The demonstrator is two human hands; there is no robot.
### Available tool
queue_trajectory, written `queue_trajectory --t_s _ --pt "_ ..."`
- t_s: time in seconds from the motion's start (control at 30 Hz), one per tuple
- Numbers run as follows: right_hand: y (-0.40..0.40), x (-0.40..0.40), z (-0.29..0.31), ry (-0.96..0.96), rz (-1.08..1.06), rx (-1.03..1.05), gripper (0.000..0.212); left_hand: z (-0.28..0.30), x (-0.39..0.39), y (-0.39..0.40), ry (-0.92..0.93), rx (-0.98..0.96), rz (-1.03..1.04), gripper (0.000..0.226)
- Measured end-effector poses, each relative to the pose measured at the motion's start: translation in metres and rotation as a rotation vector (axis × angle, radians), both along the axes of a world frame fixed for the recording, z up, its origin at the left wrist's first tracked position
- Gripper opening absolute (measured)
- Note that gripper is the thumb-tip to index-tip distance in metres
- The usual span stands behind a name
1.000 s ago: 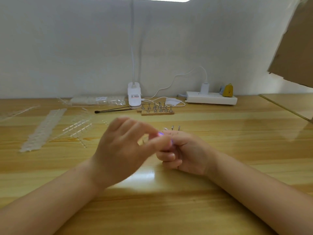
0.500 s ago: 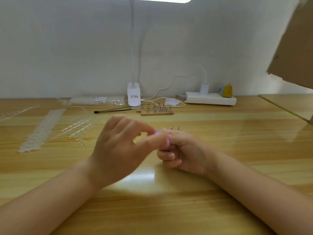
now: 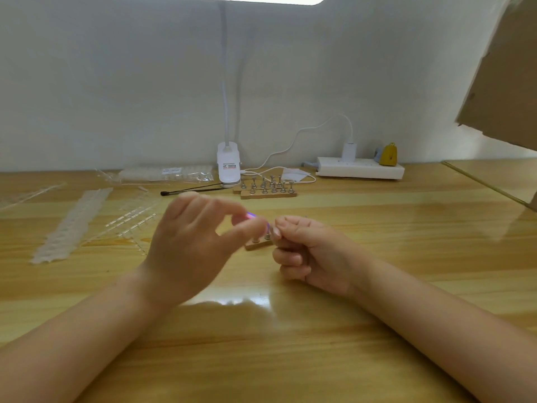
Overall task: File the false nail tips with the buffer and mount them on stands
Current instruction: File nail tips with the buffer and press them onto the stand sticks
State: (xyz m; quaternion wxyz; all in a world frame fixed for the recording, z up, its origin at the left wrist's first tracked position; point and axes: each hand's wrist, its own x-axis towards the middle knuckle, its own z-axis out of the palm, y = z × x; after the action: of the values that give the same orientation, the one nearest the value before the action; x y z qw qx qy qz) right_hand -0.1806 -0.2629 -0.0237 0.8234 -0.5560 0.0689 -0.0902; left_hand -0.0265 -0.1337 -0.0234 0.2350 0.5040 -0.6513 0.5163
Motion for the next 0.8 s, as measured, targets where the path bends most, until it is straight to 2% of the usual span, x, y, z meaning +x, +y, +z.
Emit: queue_trajectory --t_s 0.07,0.2,0.3,0.37,0.47,0.57,0.67,0.8 --pt "-0.001 0.001 0.000 -0.006 -0.062 0.007 0.018 0.001 -0.001 0.000 0.028 -0.016 0.001 0.035" --pt "0.002 0.002 0.001 0.004 -0.080 -0.022 0.017 -0.004 -0.012 -0.001 -0.075 -0.002 -0.014 0.031" --pt "0.000 0.003 0.001 0.025 -0.182 0.000 0.024 0.002 0.003 0.001 -0.001 -0.011 0.084 0.031" --pt "0.000 0.003 0.000 0.028 -0.213 0.000 0.028 0.002 0.000 0.001 0.027 -0.029 0.068 0.032" --pt "0.002 0.003 -0.001 0.034 -0.142 -0.055 0.022 -0.003 -0.018 -0.002 -0.060 -0.030 -0.017 0.029" --pt "0.002 0.004 -0.001 0.032 -0.142 -0.045 0.020 0.000 -0.011 0.000 -0.050 -0.006 0.053 0.026" --pt "-0.001 0.004 -0.003 0.018 -0.182 0.002 0.030 0.004 -0.002 0.001 -0.002 -0.036 0.120 0.027" --pt "0.002 0.003 -0.004 0.013 -0.075 -0.056 0.020 -0.003 -0.023 -0.002 -0.082 -0.038 -0.026 0.026"
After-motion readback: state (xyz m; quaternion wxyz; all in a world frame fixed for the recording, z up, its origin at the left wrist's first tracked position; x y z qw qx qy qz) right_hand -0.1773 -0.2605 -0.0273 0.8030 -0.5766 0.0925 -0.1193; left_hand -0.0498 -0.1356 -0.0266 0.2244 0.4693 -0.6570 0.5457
